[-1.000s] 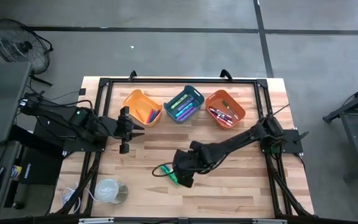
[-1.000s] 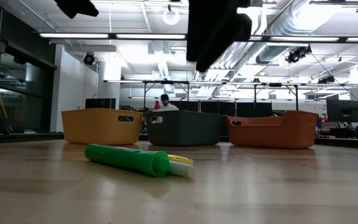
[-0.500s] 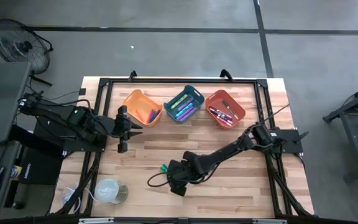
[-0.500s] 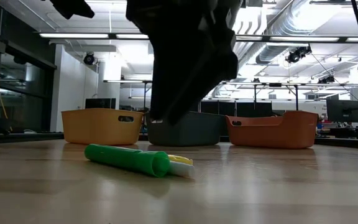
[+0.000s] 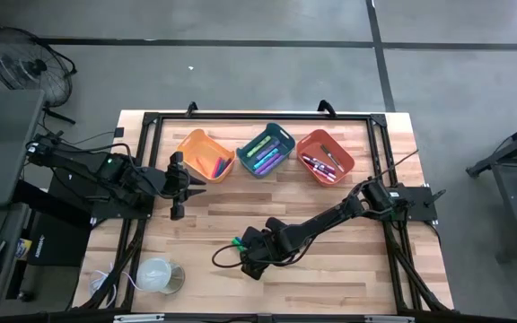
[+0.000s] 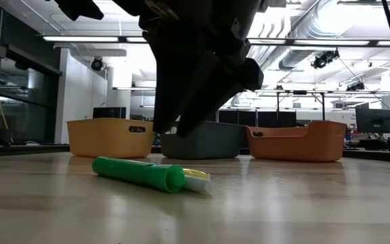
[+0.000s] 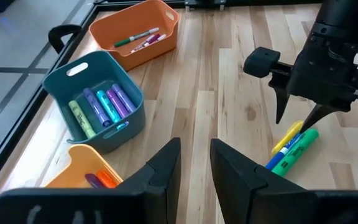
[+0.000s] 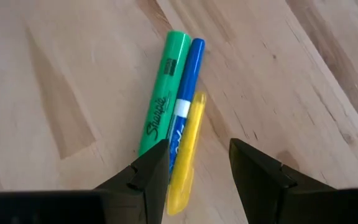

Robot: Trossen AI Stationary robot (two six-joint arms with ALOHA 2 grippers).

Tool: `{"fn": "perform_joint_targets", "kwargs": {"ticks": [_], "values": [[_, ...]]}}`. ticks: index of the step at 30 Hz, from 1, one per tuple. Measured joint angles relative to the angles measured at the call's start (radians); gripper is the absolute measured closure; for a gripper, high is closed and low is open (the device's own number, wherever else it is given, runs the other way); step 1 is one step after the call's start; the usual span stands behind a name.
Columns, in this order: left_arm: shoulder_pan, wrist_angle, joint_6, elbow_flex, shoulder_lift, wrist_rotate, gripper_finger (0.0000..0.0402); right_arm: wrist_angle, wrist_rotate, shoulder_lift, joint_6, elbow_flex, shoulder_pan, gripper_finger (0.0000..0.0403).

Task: Pick & Place Markers
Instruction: Put the yellow pen into the yellow bin

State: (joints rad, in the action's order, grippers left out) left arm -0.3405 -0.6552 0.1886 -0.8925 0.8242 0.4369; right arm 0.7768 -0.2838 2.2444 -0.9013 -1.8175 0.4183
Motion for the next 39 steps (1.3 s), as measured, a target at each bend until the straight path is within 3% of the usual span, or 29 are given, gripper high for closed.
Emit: {"fn": "perform_joint_targets", "kwargs": {"ticks": [30, 39], "values": [[0.000, 0.001, 0.007, 0.000, 0.000, 0.003, 0.0318, -0.107, -0.016, 0.002, -0.015, 0.118, 0.003, 0.0247], [0.000, 0.001, 0.008, 0.000, 0.000, 0.002, 0.0318, -0.161, -0.001, -0.009, -0.063, 0.232, 0.006, 0.0248]]}}
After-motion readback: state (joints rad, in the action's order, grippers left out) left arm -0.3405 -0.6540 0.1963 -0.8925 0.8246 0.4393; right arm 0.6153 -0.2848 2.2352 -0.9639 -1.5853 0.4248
